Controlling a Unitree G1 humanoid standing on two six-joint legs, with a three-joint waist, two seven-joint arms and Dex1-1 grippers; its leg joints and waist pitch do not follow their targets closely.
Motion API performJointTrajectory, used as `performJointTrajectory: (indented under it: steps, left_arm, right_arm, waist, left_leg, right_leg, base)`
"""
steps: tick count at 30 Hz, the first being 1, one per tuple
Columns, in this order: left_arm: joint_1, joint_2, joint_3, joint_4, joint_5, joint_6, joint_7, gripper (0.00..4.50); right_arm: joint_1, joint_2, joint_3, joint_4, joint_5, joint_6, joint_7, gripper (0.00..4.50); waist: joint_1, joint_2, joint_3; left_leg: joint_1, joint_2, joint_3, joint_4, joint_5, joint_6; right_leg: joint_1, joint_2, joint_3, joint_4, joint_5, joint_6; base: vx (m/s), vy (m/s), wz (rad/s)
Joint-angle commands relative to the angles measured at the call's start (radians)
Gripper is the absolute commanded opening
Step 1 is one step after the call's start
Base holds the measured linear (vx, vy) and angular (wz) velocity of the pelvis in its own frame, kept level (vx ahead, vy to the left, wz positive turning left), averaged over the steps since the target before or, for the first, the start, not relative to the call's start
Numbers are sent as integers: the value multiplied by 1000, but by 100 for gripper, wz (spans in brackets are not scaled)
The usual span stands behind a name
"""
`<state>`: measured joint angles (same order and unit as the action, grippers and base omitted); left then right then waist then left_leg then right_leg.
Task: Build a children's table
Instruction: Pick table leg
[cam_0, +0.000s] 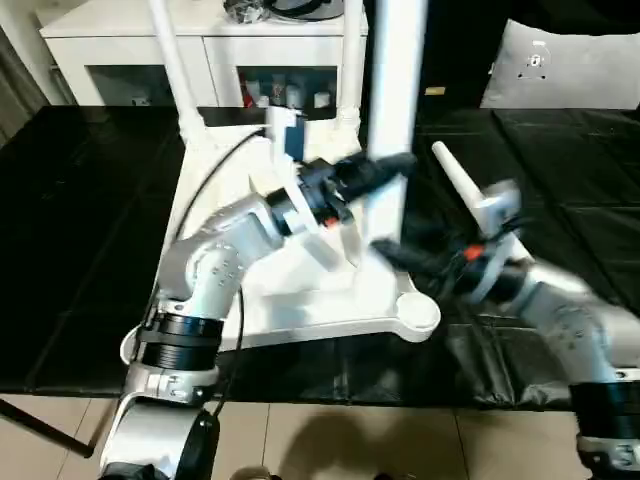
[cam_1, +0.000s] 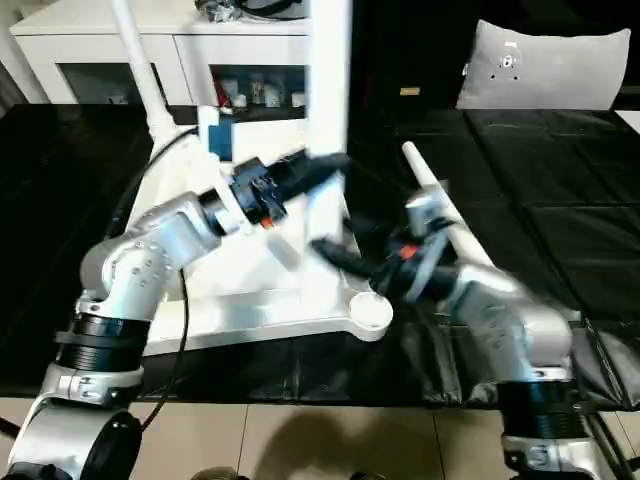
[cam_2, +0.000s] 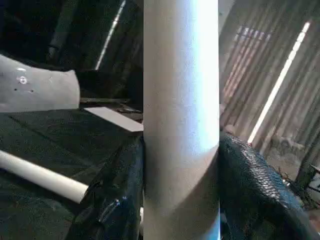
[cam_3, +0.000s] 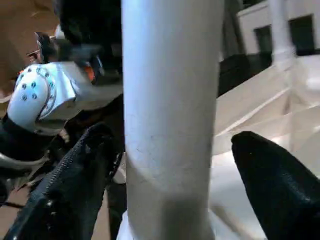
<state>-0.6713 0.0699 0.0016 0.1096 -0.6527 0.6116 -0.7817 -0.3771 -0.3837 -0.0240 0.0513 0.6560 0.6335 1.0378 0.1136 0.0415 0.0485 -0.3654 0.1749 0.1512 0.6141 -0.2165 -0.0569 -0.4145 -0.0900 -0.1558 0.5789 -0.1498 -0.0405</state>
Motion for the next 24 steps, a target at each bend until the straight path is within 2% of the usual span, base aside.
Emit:
performJointTrajectory:
  steps: [1,5,9,17,24]
  left_arm:
    - [-5,4,1,-25,-1,-7,-9,182]
    - [-1,7,-7,-24,-3,-17,-21,182]
    - [0,7,-8,-23,-1,-19,-22,182]
    - [-1,4,-14,-9,17,-33,-19,182]
    - [1,-3,-18,3,30,-46,-9,182]
  right_arm:
    - [-5,-6,12,-5,-7,14,7,364]
    - [-10,-12,25,3,-5,31,17,322]
    - [-16,-15,29,9,-4,36,17,296]
    - [-19,-13,37,11,-9,45,6,216]
    - [-18,-14,39,13,-15,44,-4,195]
  waist:
    - [2,-27,-77]
    - [3,-30,-79]
    - [3,-29,-79]
    - [2,-27,-80]
    - [1,-29,-80]
  left_leg:
    - [-6,47,-5,-59,2,104]
    - [-8,45,-5,-58,13,107]
    - [-8,45,-5,-57,13,105]
    - [-7,45,-6,-57,18,105]
    - [-9,43,-5,-56,16,105]
  right_leg:
    - [78,-70,61,-73,-330,-63]
    - [79,-69,61,-71,-319,-59]
    - [80,-69,61,-72,-326,-53]
    - [79,-68,60,-72,-320,-49]
    - [81,-68,60,-72,-320,-49]
  base:
    - [0,0,0]
    - [0,0,0]
    - [0,0,0]
    - [0,0,0]
    - [0,0,0]
